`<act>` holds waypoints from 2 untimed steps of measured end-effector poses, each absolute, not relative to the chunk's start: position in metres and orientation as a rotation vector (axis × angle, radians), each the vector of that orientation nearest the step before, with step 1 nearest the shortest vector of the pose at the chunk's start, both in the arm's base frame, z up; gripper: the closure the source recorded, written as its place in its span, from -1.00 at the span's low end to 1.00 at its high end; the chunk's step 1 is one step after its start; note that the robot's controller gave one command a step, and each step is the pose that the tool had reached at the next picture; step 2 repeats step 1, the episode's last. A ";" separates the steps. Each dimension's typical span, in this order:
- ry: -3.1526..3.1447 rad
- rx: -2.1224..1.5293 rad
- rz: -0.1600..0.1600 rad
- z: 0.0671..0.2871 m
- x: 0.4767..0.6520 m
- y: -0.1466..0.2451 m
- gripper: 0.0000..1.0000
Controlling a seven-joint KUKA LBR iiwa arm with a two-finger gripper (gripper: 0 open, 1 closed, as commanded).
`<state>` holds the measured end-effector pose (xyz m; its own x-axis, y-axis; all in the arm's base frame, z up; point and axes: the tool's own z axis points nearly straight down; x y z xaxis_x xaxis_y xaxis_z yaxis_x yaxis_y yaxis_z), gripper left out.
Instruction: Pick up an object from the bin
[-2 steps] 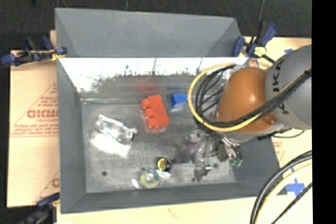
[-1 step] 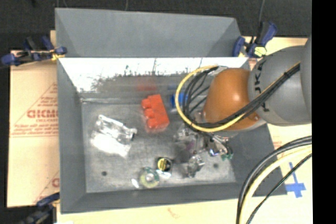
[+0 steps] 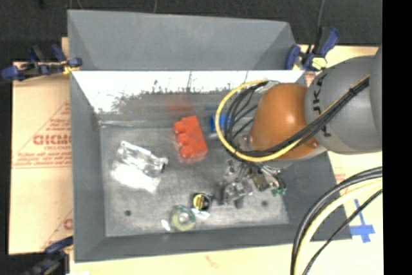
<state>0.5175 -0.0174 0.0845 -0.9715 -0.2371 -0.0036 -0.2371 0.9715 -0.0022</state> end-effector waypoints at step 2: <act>2.940 -1.078 -0.009 0.345 0.553 -0.068 1.00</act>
Offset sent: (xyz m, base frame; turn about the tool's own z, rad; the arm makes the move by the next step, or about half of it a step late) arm 0.0328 -0.0493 0.2563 -0.4664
